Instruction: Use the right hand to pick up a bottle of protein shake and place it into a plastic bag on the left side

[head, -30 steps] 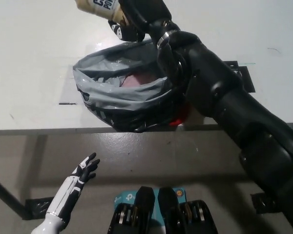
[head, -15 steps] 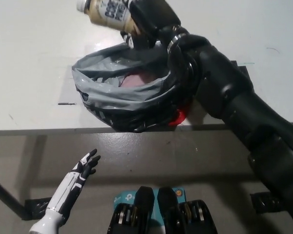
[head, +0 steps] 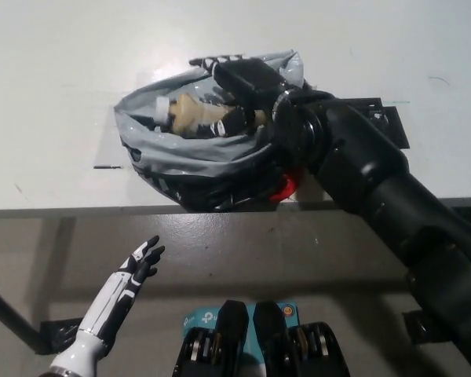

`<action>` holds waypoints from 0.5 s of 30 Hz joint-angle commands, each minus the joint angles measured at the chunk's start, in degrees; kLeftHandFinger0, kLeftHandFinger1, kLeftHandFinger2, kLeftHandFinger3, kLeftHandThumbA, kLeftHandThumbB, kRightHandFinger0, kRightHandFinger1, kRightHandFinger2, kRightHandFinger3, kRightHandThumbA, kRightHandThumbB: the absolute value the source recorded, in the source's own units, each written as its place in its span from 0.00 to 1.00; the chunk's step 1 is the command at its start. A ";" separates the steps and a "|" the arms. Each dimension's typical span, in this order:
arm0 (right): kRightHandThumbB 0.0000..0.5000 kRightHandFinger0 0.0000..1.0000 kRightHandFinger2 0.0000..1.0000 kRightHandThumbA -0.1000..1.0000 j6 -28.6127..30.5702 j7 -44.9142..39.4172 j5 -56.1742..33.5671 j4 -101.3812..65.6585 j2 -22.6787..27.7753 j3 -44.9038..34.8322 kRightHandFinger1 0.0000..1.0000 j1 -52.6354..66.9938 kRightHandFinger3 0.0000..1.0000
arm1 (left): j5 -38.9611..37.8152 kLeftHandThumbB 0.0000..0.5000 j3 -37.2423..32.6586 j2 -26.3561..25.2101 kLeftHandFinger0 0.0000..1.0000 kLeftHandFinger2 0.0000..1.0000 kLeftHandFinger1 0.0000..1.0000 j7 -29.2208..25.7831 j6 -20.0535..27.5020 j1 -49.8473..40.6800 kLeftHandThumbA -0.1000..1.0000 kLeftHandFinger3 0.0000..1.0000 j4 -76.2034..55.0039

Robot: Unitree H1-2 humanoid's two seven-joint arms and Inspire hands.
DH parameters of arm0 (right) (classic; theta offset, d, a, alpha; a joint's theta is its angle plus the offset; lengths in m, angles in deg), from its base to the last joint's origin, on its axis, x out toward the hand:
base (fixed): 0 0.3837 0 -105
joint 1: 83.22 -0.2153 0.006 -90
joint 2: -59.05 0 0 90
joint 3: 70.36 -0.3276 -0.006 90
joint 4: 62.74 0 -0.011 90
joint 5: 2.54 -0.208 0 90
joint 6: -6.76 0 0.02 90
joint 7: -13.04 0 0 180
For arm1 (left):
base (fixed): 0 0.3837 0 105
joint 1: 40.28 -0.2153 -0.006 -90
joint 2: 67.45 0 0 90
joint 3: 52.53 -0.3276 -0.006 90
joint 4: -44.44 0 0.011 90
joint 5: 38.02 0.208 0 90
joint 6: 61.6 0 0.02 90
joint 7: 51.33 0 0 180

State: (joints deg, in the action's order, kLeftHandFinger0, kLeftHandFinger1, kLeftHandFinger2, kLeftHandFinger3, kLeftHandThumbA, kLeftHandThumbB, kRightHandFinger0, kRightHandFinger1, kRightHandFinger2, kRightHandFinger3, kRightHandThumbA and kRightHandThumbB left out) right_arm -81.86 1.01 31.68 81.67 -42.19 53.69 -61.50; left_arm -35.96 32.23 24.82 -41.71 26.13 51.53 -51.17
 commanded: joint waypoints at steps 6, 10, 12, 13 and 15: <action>1.00 1.00 1.00 0.87 -11.63 -24.91 -14.21 -21.83 8.01 -8.70 1.00 -6.30 1.00 | -0.40 0.17 0.41 -1.30 1.00 1.00 1.00 1.35 0.03 3.54 1.00 1.00 -1.21; 1.00 1.00 1.00 0.98 -12.14 -23.35 -16.83 -28.26 9.95 -13.49 1.00 -7.38 1.00 | -0.82 0.13 0.57 -1.41 1.00 1.00 1.00 1.48 0.18 3.65 1.00 1.00 -1.02; 1.00 1.00 1.00 1.00 -13.83 -23.03 -17.71 -35.48 11.63 -16.22 1.00 -7.34 1.00 | -0.86 0.15 0.62 -1.19 1.00 1.00 1.00 1.25 0.76 3.85 1.00 1.00 -0.46; 1.00 1.00 1.00 1.00 -14.71 -22.56 -18.39 -39.30 12.29 -17.73 1.00 -7.17 1.00 | -0.73 0.16 0.58 -1.09 1.00 1.00 1.00 1.13 1.17 3.97 1.00 1.00 -0.12; 0.96 1.00 1.00 1.00 -14.92 -21.05 -19.75 -46.34 13.48 -20.77 1.00 -6.84 1.00 | -0.39 0.16 0.48 -0.97 1.00 1.00 1.00 0.92 2.00 4.36 1.00 1.00 0.61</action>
State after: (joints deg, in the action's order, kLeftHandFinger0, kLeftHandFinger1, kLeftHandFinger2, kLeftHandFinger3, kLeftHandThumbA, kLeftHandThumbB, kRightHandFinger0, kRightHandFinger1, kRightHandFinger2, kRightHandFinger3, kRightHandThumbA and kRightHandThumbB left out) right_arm -89.38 -13.83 23.30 58.41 -34.55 43.46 -60.89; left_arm -36.04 32.17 24.79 -41.71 25.63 53.76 -51.04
